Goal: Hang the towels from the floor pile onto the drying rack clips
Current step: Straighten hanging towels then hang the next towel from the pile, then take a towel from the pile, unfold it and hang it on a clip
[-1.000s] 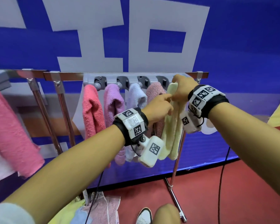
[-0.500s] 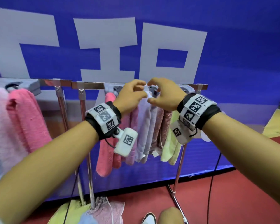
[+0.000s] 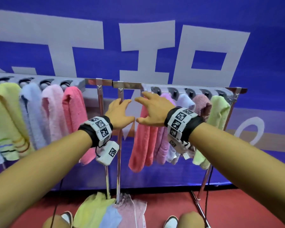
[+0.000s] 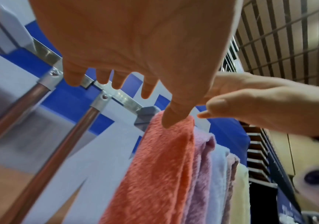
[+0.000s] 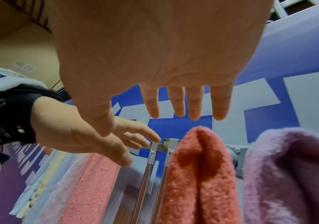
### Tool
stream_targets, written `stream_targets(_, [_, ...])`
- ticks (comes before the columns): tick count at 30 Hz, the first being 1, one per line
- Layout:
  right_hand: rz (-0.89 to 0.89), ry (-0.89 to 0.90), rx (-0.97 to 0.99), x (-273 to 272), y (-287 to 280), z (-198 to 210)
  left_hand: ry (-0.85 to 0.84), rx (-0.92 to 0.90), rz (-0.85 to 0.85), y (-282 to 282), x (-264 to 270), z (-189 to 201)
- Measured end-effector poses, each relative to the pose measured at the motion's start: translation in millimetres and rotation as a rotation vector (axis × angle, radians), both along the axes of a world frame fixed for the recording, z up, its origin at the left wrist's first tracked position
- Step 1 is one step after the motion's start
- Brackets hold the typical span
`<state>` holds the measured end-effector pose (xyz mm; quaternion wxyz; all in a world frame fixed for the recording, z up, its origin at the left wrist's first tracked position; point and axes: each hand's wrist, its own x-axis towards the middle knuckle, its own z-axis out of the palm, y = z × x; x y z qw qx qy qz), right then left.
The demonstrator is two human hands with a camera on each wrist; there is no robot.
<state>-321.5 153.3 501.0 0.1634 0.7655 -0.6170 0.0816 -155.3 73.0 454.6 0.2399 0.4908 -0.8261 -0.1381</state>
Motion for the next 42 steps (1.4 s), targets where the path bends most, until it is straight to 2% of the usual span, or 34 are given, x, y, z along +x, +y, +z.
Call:
stream_targets(5, [0.047,0.071,0.002,31.8,-11.1,-16.3,-0.102,-0.039,-0.028,0.5,30.2,-20.6])
stream_targets(11, [0.083,0.051,0.041,67.4,-20.6,-44.4,-0.142,-0.051,-0.001,-6.1,64.8,-34.3])
stream_targets(16, [0.034,0.055,0.079,87.2,-26.5,-77.4,-0.183,-0.015,0.038,-20.0,95.6,-64.7])
stream_targets(27, [-0.079,-0.039,0.338,94.5,-63.7,-190.9,-0.416,0.152,0.068,-38.0,140.9,-178.8])
stream_targets(34, [-0.105,-0.107,0.550,96.0,-81.7,-280.1,-0.466,0.286,0.023,-42.1,139.5,-255.8])
stream_targets(42, [-0.132,-0.208,0.728,86.0,-91.3,-384.7,-0.436,0.448,0.031,-51.3,127.6,-351.1])
